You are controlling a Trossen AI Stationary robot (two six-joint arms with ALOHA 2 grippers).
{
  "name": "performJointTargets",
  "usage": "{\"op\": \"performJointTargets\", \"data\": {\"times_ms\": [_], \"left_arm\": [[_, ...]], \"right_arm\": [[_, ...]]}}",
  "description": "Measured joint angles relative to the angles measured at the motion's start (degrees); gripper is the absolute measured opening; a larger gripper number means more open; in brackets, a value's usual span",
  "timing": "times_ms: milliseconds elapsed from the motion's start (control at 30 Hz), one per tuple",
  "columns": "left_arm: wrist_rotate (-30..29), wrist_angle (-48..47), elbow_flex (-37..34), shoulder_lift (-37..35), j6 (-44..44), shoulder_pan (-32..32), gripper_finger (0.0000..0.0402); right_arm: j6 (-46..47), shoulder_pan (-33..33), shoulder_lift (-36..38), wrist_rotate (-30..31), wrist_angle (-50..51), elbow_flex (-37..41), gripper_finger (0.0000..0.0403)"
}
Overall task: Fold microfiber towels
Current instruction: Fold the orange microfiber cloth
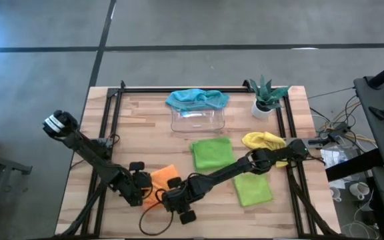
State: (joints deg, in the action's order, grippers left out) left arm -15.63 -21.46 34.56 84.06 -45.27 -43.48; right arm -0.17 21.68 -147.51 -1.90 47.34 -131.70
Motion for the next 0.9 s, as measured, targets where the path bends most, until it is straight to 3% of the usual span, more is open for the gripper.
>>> {"op": "performJointTargets", "data": {"times_ms": [167, 333, 500, 667, 900], "left_arm": [[2.5, -0.3, 2.8, -4.6, 0.6, -0.1, 0.0151], [0.1, 4.5, 3.1, -5.9, 2.6, -1.5, 0.0151], [0.0, 11.5, 2.4, -1.4, 3.1, -3.1, 0.0151], [7.2, 20.2, 5.0, 4.8, 4.1, -4.3, 0.0151], [12.2, 20.6, 9.3, 7.7, 3.6, -5.4, 0.0151]], "right_arm": [[1.0, -0.6, 3.6, 7.6, 3.9, -0.1, 0.0137], [2.1, -1.6, 4.1, 17.9, 3.4, 0.4, 0.0136], [3.7, -2.4, 2.4, 18.0, 2.7, 3.2, 0.0136], [5.0, -1.9, 2.4, 15.6, 2.2, 7.2, 0.0136], [8.5, -2.2, 2.8, 15.4, 2.2, 7.7, 0.0137]]}}
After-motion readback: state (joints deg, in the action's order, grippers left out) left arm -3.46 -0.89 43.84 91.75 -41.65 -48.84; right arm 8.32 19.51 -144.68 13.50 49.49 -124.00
